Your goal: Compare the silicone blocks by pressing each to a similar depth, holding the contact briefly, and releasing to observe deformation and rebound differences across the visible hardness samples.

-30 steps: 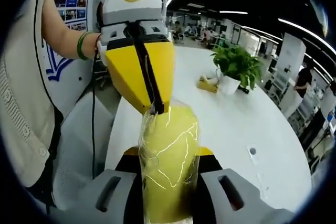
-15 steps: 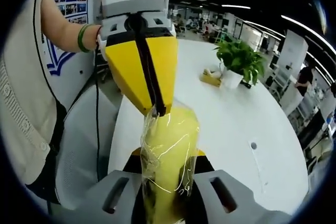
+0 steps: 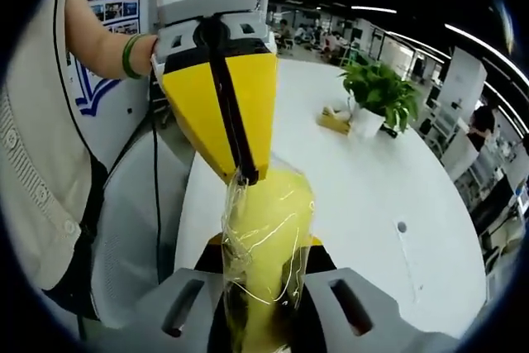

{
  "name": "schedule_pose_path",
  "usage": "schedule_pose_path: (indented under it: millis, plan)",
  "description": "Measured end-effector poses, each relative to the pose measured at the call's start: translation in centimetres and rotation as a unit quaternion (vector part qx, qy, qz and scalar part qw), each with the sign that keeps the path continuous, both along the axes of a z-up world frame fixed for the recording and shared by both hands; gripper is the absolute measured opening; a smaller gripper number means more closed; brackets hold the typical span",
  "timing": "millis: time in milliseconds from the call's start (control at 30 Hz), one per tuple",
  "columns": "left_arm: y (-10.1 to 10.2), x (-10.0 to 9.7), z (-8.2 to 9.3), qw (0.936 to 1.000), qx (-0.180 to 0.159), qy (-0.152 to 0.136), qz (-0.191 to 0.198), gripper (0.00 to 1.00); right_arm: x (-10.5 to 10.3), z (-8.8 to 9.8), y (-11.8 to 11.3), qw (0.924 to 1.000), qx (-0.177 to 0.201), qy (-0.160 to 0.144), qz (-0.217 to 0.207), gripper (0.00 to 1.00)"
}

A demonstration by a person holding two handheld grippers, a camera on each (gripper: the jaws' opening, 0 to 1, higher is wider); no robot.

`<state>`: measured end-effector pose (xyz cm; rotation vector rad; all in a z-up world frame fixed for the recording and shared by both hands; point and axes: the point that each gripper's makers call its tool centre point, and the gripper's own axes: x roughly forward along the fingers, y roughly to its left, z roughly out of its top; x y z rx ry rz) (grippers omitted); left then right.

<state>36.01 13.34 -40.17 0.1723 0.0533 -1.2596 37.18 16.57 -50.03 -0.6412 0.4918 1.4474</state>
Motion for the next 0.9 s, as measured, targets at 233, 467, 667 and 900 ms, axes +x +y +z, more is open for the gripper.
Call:
schedule_pose_path:
  millis: [233, 467, 667, 900]
  plan:
    - [-0.02, -0.16, 0.09, 1.0000, -0.002, 0.000, 0.002, 0.00, -0.25, 0.01, 0.02, 0.9999, 0.001, 0.010, -0.002, 0.07]
    - [-0.04, -0.12, 0.15, 0.9992, -0.014, 0.033, 0.014, 0.00, 0.07, 0.18, 0.06, 0.9999, 0.013, -0.007, 0.004, 0.09]
    - [-0.19, -0.02, 0.37, 0.9993, -0.013, 0.031, 0.016, 0.00, 0.12, 0.45, 0.01, 0.9997, 0.024, -0.003, 0.001, 0.11]
    - [-0.40, 0.01, 0.41, 0.9993, -0.012, 0.030, 0.016, 0.00, 0.52, 0.58, -0.06, 0.9990, 0.025, -0.032, 0.019, 0.14]
